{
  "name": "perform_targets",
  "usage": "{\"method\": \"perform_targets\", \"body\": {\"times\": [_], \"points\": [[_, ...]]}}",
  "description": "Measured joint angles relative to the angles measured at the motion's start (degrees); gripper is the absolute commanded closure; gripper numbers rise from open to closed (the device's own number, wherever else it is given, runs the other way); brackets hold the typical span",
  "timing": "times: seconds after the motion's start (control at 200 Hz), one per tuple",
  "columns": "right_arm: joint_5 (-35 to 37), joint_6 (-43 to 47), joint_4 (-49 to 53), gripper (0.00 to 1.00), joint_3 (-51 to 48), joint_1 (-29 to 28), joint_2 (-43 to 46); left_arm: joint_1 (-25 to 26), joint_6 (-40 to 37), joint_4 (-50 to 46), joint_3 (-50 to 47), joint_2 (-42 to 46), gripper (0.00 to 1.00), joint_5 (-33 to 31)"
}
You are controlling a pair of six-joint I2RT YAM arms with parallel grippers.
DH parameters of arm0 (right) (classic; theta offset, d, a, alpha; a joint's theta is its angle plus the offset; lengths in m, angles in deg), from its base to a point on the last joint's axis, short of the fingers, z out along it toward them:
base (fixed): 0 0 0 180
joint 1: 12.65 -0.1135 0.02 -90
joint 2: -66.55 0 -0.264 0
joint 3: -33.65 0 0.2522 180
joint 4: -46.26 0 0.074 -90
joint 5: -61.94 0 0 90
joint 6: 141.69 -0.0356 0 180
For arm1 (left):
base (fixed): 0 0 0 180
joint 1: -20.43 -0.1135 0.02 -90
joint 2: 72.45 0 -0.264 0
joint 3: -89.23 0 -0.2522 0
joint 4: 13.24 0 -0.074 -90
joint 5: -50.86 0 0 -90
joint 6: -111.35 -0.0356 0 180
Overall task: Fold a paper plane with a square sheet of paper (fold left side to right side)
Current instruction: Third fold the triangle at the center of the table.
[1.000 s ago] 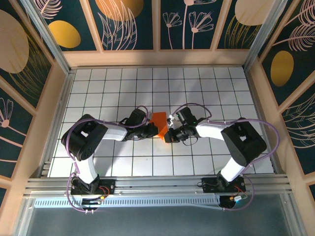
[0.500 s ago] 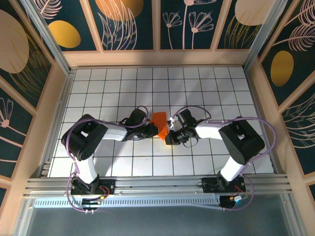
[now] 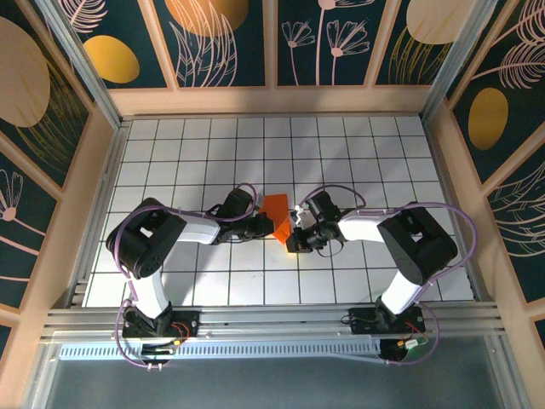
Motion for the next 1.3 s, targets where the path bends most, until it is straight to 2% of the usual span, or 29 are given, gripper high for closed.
{"method": "perform_targets", "body": {"times": [0.3, 0.611, 1.301], "points": [[-0.6, -0.2, 1.4, 1.0, -0.3, 0.0, 0.6, 0.0, 0.0, 0.0, 0.0, 0.0, 1.0, 0.0], [-1.7, -0.1, 7.1, 1.0, 0.5, 0.3, 7.9, 0.0, 0.0, -0.2, 0.1, 0.0, 1.0, -0.1], [3.1, -3.7, 2.2, 1.0, 2.5, 0.4, -0.1, 0.2, 0.0, -0.4, 0.2, 0.1, 1.0, -0.4]]}}
